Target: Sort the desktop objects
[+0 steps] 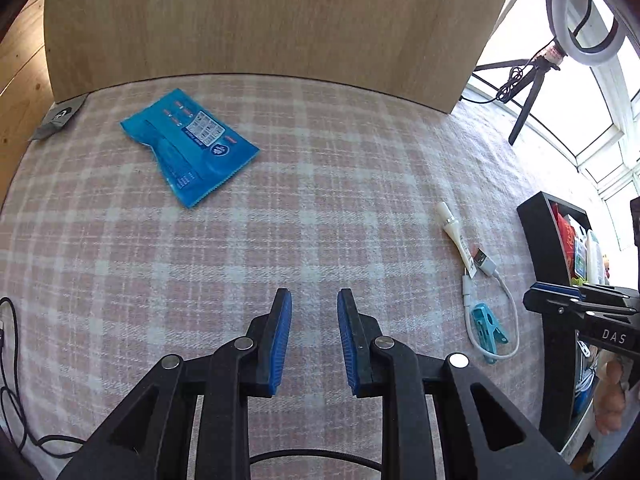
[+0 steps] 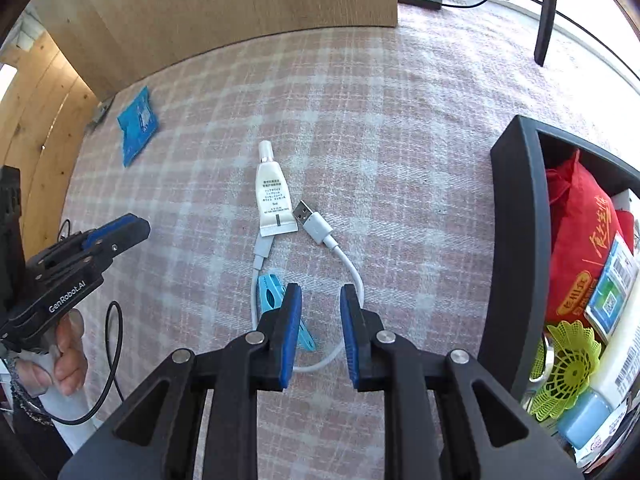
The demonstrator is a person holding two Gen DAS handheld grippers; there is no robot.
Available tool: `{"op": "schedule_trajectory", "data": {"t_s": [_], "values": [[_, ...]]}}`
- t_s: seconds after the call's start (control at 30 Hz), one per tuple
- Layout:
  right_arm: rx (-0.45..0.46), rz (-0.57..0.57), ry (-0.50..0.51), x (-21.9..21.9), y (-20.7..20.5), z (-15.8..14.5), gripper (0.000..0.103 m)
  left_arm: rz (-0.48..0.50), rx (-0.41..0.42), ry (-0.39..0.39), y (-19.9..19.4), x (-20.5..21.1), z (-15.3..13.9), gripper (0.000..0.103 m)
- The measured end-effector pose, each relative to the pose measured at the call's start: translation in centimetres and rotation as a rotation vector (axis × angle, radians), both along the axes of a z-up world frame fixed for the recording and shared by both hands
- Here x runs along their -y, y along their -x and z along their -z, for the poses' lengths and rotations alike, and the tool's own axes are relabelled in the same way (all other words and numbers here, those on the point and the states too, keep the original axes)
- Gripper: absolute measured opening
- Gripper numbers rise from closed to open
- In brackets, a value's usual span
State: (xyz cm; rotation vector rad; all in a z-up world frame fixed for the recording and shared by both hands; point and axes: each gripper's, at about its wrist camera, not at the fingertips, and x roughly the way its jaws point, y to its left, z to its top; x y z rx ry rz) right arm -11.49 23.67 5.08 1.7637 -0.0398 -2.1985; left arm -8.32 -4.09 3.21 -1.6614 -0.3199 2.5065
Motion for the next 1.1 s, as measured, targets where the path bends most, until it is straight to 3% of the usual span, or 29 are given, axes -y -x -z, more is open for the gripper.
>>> {"op": "schedule_trajectory", "data": {"t_s": [0.13, 0.27, 0.4, 0.67, 0.77, 0.87, 1.1], "values": [[-0.060, -0.015, 0.015, -1.4, -1.9, -1.9, 0.023, -0.032, 0.007, 0.010, -0.2, 2.5, -0.5, 0.021], [-0.074, -0.056, -0.023, -0.2, -3.1, -1.0, 0.023, -0.040, 0.015, 0.015, 0.2, 3.6, -0.6, 0.021], [-0.069, -0.058, 0.007, 0.1, -3.4, -0.4, 0.023, -0.028, 0.005, -0.006, 0.2, 2.5, -0.6, 0.021], [-0.051, -0.116, -0.039, 3.0, -2.0, 1.6, 0.023, 0.024, 0.020, -0.059, 0.9, -1.4, -1.0, 0.021], [-0.044, -0.120, -0.036, 3.4, -1.8, 2.2, 0.023, 0.034, 0.026, -0.098, 2.4, -3.5, -1.3, 0.029], [-0.040, -0.114, -0.032, 3.4, -1.6, 2.6, 0.023, 0.045, 0.049, -0.117, 4.5, -6.1, -1.0, 0.029], [-0.058, -0.118, -0.027, 3.5, -1.6, 2.3, 0.023, 0.077, 0.127, -0.095, 7.7, -10.8, 1.1, 0.029]]}}
